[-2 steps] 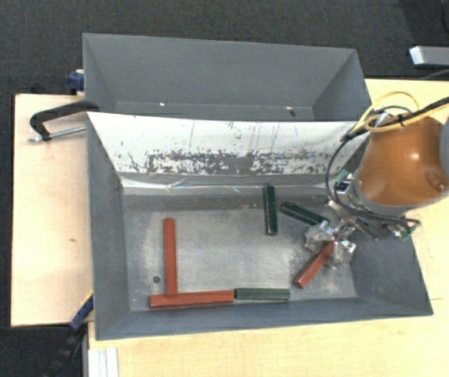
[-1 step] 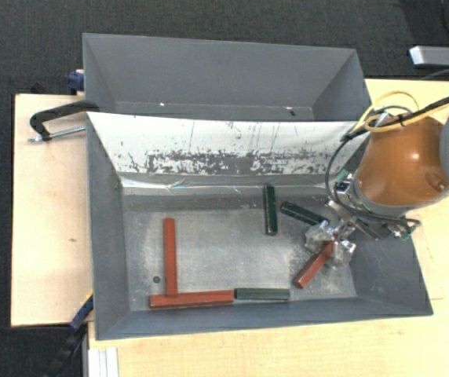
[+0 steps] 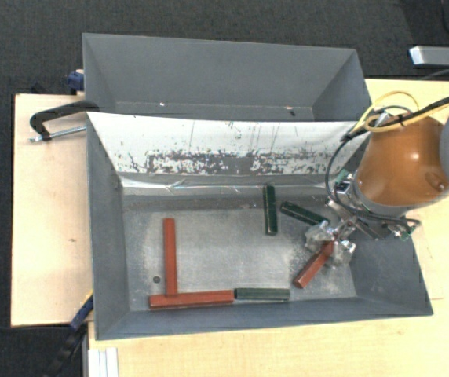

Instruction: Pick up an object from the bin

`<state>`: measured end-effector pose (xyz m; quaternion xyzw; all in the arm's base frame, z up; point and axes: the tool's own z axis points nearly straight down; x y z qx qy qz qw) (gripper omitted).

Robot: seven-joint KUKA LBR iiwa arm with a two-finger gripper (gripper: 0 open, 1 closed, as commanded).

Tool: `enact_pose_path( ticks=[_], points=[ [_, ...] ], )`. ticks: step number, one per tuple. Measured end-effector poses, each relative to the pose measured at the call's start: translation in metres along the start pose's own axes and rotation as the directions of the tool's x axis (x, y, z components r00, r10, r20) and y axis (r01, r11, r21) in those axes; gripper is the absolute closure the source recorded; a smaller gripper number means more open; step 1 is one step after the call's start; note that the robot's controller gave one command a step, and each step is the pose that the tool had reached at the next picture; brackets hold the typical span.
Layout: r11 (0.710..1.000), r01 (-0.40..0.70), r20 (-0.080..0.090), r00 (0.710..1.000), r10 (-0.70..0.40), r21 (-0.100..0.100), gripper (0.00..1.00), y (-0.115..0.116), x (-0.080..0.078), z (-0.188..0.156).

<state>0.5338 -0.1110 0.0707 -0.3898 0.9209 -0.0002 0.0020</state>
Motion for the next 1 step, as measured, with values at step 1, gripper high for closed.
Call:
enact_pose_path(
  ticks=[1],
  points=[
    [0.999, -0.05, 0.005, 0.999, 0.05, 0.009, 1.0, -0.0019, 0.0087, -0.1791]
  ],
)
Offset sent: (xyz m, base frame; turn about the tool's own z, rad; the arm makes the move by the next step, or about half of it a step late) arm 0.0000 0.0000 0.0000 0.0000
